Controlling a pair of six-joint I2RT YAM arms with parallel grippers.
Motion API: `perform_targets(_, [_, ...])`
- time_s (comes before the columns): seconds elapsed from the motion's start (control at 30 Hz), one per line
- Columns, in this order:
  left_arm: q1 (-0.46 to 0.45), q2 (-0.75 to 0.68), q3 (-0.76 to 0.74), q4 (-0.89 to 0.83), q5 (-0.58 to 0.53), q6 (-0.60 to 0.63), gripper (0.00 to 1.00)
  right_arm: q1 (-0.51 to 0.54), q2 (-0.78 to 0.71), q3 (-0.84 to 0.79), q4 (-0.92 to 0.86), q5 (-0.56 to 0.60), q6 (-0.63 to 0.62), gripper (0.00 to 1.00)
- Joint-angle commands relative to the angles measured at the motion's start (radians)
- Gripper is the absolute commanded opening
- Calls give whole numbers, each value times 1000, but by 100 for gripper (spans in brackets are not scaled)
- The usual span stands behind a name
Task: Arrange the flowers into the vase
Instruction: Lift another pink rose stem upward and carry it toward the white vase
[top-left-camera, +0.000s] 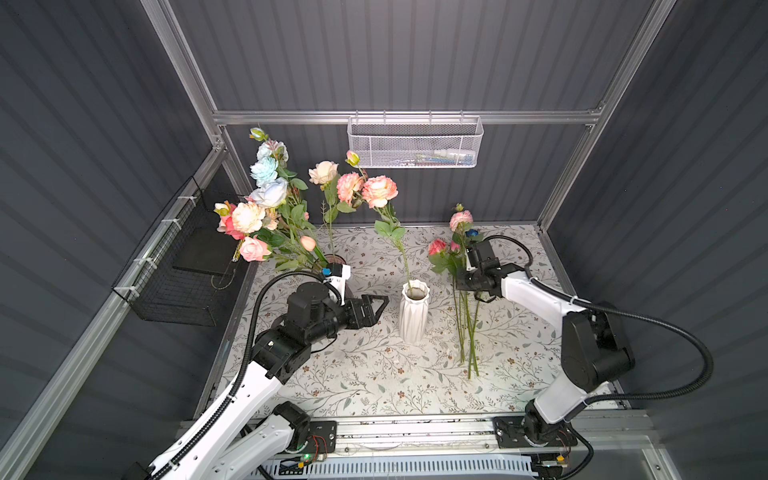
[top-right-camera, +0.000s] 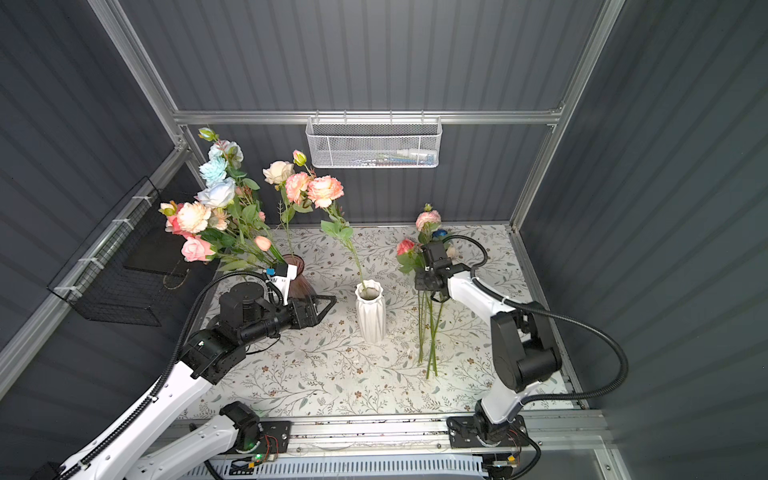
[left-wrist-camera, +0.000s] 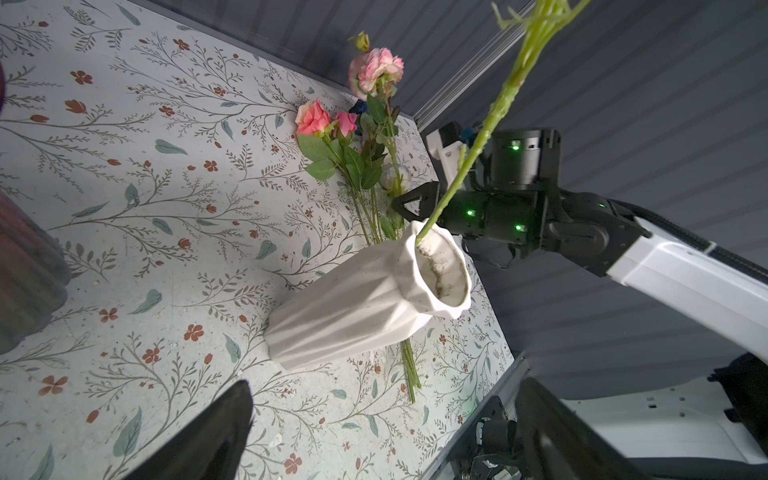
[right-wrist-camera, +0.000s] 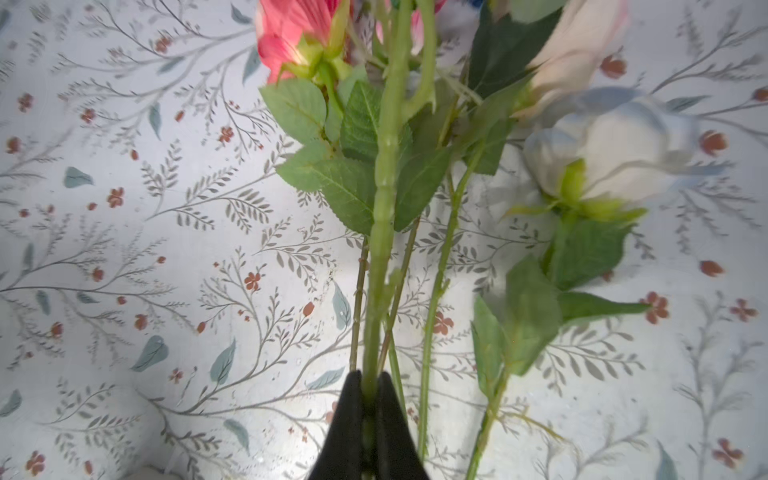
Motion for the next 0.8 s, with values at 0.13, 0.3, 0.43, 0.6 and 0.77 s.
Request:
perform_targets(0.13, [-5, -37, 24, 9, 51, 52, 100, 15, -321, -145, 68, 32, 42, 4])
perform_targets(0.3, [-5, -65, 36, 41, 77, 76, 100, 55, -548, -174, 71, 107, 21, 3])
perform_targets(0.43, [-5, -73, 57, 42, 77, 86, 100, 111, -639, -162, 57, 262, -29, 2])
perform_targets(0.6, [-5, -77, 64, 110, 190, 87, 100, 129, -717, -134, 68, -1, -55, 3])
perform_targets(0.77, [-5, -78, 95, 201, 331, 97, 99, 321, -798, -102, 85, -71, -145, 2])
